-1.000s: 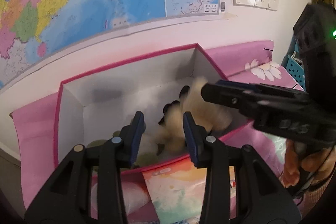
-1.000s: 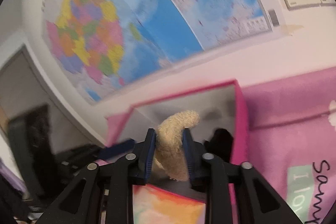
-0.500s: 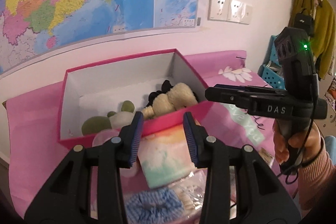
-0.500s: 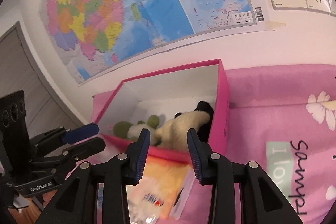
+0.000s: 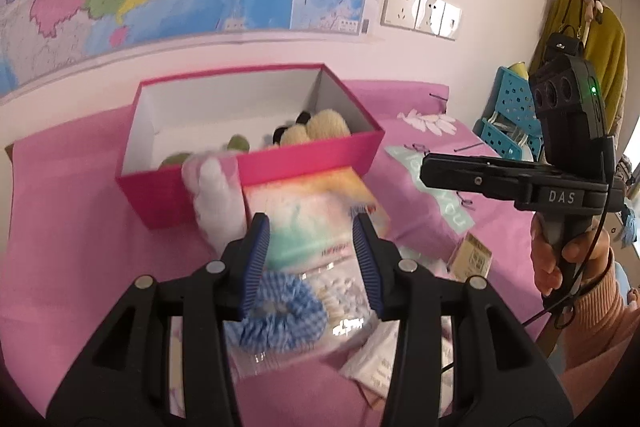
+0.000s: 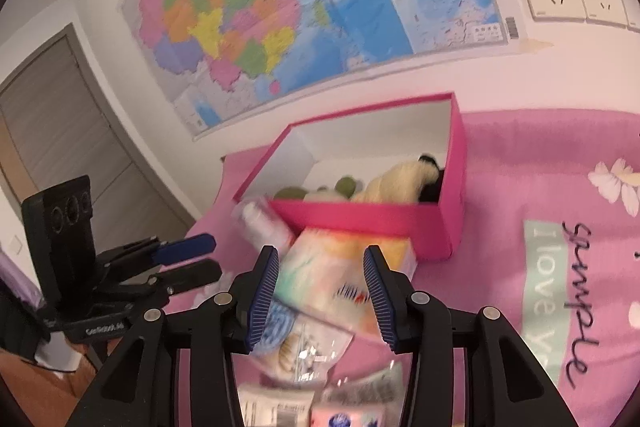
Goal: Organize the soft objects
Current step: 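Move the left tool to the floral tissue pack and grasp it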
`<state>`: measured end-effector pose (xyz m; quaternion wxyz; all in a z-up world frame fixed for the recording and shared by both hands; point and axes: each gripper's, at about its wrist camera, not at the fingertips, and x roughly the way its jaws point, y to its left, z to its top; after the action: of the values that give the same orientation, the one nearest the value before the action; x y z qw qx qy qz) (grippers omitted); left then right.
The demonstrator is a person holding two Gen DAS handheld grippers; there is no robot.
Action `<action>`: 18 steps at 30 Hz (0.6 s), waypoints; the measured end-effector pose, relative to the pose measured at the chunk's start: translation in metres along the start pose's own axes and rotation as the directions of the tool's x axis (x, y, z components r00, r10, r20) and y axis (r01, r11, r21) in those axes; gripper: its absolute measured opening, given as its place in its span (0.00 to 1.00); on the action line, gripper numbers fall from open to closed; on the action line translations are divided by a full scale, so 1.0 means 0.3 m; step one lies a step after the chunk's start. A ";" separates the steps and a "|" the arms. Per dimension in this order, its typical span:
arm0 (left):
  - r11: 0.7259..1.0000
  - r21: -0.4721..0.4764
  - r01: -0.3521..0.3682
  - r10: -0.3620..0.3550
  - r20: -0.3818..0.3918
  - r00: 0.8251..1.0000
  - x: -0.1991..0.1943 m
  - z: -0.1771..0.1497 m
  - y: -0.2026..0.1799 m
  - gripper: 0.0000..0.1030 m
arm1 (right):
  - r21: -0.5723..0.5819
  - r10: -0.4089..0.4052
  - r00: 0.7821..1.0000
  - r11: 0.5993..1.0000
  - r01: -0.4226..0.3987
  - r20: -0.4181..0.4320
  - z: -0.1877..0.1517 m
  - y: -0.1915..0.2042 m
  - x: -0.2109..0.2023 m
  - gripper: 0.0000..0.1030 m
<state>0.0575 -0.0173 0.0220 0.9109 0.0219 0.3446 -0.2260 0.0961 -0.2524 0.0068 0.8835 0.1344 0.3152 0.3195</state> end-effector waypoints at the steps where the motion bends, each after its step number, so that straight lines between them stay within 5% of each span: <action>1: 1.000 -0.001 -0.005 0.005 -0.003 1.000 -0.002 -0.008 0.002 0.44 | 0.001 0.003 1.000 1.000 -0.003 -0.007 -0.010 0.001 -0.001 0.44; 8: 0.999 -0.013 0.032 -0.032 -0.045 0.998 -0.017 -0.091 -0.003 0.44 | 0.021 -0.003 0.998 1.000 0.004 -0.062 -0.109 -0.007 -0.011 0.44; 18: 0.984 0.074 0.165 -0.154 -0.132 0.979 0.065 -0.154 -0.157 0.44 | 0.123 -0.101 0.987 0.985 0.117 -0.126 -0.270 -0.110 -0.092 0.44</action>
<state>0.0218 -0.0583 -0.0203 0.8645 0.0470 0.3921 -0.3108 0.0435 -0.2925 -0.0568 0.8686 0.1549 0.3946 0.2567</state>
